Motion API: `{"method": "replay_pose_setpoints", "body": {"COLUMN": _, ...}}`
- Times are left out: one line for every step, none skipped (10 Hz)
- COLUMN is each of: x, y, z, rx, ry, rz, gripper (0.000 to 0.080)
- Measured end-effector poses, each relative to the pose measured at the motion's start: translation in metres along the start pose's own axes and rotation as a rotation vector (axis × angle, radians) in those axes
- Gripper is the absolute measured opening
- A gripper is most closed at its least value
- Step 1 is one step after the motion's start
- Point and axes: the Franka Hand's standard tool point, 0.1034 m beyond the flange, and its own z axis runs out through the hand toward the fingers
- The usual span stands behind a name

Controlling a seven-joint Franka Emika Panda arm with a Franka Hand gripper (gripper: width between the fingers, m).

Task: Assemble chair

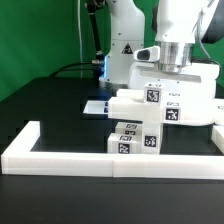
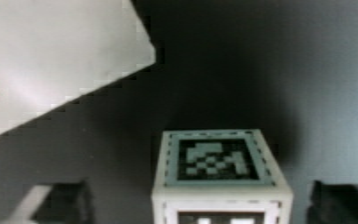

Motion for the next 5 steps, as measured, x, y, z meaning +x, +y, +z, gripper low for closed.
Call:
{"method": "replay_pose_setpoints", "body": {"x": -0.0002, "y": 0.0002, "z": 0.0003, "rx": -0.001, "ry": 0.0, "rz": 0.0, "gripper": 0.0433}}
{"method": "replay_pose_setpoints", "body": {"x": -0.001, "y": 0.0012, "z": 0.0007, "rx": -0.002, "ry": 0.0, "rz": -0.003, "gripper": 0.0284}}
{"method": "replay_pose_setpoints", "body": {"x": -0.0021, "y": 0.0008, "z": 0.0007, "rx": -0.002, "ry": -0.001, "rz": -0.006, "gripper": 0.0284}}
{"method": "replay_pose_setpoints", "body": {"x": -0.0018, "y": 0.0007, "z": 0.0007, "rx": -0.002, "ry": 0.0, "rz": -0.006, "gripper": 0.0286}}
{"method": "replay_pose_setpoints", "body": {"x": -0.0018, "y": 0.0008, "z": 0.0007, "rx": -0.002, "ry": 0.0, "rz": -0.006, "gripper": 0.0286}}
